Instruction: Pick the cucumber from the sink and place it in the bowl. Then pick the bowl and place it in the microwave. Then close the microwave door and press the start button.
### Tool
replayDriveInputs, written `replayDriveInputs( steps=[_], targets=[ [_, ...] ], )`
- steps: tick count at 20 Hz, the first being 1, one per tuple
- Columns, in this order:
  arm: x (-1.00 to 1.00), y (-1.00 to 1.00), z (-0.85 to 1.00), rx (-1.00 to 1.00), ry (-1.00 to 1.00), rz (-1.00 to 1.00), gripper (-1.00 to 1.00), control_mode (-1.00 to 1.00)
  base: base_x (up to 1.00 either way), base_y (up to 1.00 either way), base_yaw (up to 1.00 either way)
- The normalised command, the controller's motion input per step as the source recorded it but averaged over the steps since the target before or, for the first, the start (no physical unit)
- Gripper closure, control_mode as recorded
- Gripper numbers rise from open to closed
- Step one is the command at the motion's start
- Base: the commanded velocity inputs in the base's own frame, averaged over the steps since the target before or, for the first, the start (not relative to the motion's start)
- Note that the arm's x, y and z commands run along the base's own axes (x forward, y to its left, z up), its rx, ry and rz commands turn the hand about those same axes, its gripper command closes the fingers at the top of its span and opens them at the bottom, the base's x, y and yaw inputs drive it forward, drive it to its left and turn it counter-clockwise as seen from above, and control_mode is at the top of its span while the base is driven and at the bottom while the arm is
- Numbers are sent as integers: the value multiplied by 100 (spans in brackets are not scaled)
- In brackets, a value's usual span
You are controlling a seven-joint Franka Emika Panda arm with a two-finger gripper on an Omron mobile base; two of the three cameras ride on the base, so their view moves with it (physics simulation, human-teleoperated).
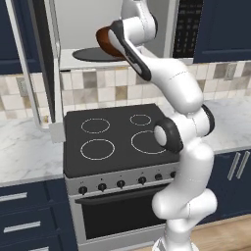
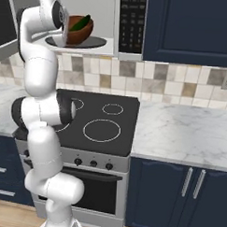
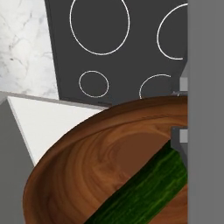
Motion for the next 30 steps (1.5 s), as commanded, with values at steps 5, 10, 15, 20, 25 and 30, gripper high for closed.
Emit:
replayDriveInputs(
  steps=[5,10,15,20,25,30],
  targets=[
    [48,0,-10,1,0,4,100,-100,0,0,0],
    [17,6,-20,0,-2,6,-100,-100,0,0,0],
    [-19,-1,0,6,-6,4,-100,-100,0,0,0],
    [-93,-17,-25,7,-15,8,-100,-100,0,0,0],
    [-100,-26,-99,1,-17,10,-100,-100,0,0,0],
    [-100,-30,-96,0,-13,12,-100,-100,0,0,0]
  ],
)
